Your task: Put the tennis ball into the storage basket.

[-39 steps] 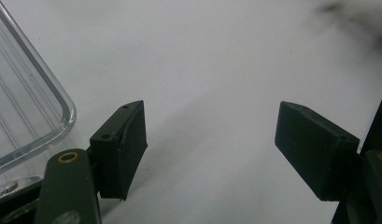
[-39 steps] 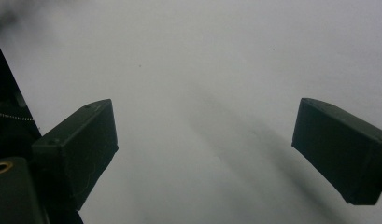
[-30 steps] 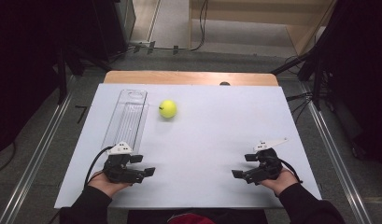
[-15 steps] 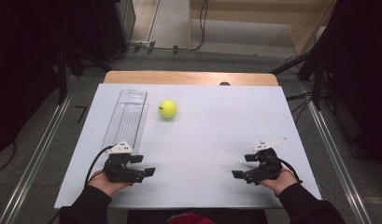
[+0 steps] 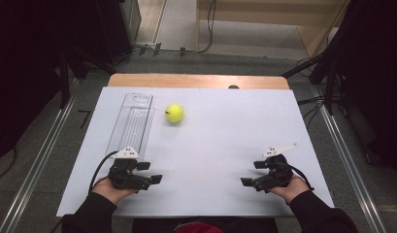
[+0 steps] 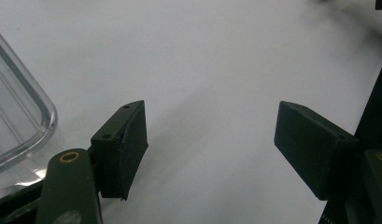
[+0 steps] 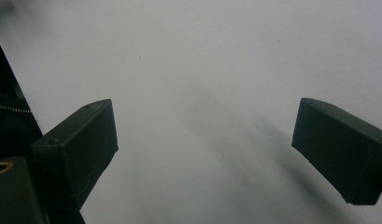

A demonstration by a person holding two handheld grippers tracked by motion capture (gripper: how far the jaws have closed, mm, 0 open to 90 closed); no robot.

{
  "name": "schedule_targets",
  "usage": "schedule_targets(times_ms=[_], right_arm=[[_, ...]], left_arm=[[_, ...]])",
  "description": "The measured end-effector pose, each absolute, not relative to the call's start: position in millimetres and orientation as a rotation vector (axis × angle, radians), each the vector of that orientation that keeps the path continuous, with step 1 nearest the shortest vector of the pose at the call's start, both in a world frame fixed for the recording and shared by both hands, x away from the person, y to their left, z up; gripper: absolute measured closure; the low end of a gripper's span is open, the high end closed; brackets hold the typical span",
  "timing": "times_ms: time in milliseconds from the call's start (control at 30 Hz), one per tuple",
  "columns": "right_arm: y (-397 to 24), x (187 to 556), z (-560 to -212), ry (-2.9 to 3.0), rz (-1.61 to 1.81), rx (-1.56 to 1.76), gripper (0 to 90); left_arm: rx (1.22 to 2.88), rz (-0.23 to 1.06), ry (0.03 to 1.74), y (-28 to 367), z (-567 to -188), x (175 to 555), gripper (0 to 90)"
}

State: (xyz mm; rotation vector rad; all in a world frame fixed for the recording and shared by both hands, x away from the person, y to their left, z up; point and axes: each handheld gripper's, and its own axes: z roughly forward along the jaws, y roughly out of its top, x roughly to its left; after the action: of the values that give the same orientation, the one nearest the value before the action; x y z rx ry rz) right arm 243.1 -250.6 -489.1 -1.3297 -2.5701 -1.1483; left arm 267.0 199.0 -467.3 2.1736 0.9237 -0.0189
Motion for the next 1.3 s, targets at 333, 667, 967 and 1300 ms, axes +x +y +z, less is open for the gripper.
schedule_targets(times_ms=[333,667,967,1300], right_arm=[[-250.6,243.2,-489.2,-2.574,-1.148,-1.331,5.0],[-250.8,243.1,-489.1,-2.576,-1.152,-1.330,5.0],[-250.9,243.0,-489.3,-2.577,-1.153,-1.330,5.0],[-251.3,242.1,-489.1,-2.570,-1.151,-1.339,5.0]], left_arm=[[2.177,-0.053,0.894,192.1,-464.6,268.3,25.3],[2.179,-0.071,0.870,183.5,-462.9,269.6,21.8],[2.192,-0.078,0.840,175.2,-461.1,270.3,21.4],[2.148,-0.160,0.794,166.4,-460.6,274.0,2.1]])
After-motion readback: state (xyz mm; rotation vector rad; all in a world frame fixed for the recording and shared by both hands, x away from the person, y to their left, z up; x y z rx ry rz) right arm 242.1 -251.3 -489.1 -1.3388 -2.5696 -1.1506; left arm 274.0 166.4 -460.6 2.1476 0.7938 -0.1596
